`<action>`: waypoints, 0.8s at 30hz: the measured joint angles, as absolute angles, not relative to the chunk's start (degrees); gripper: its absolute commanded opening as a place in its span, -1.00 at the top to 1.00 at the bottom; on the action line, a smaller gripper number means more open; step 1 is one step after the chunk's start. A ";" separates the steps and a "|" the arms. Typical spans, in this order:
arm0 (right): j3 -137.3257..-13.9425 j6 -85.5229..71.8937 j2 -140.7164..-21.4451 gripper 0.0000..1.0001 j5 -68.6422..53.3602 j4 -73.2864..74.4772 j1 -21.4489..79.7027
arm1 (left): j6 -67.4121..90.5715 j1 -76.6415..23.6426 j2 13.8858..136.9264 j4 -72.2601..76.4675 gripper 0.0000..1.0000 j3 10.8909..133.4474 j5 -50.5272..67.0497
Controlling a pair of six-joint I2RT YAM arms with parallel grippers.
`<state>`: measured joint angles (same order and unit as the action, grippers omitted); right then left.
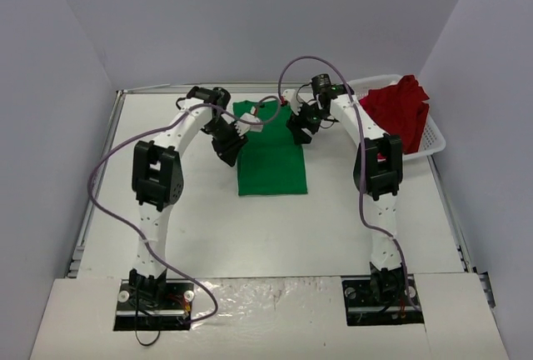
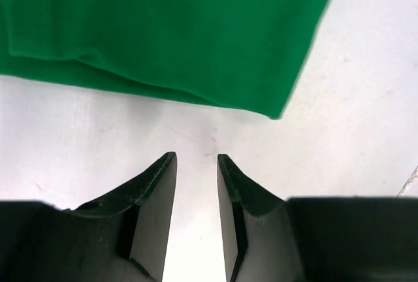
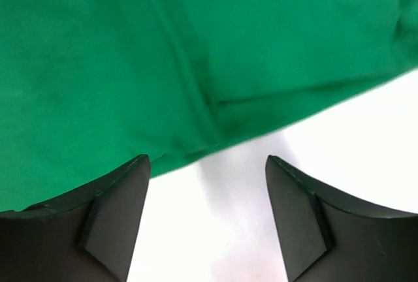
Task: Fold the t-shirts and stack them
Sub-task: Fold the folded rectangular tshirt in 1/3 of the way
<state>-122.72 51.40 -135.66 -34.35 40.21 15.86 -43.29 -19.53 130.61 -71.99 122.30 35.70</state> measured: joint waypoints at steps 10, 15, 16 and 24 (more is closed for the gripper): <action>-96.95 42.13 -112.25 -0.50 -30.04 32.05 16.01 | -39.38 -23.88 101.60 -53.65 0.36 92.12 33.15; -86.06 39.24 -100.53 -0.50 -29.76 30.46 16.58 | -37.71 -30.50 96.49 -43.35 0.36 78.67 26.04; -83.42 38.65 -98.54 -0.50 -29.63 30.52 16.82 | -37.43 -32.01 96.29 -41.74 0.36 76.29 24.71; -70.54 34.87 -94.76 -0.50 -27.62 31.46 17.67 | -35.33 -35.88 96.33 -31.83 0.35 69.54 18.52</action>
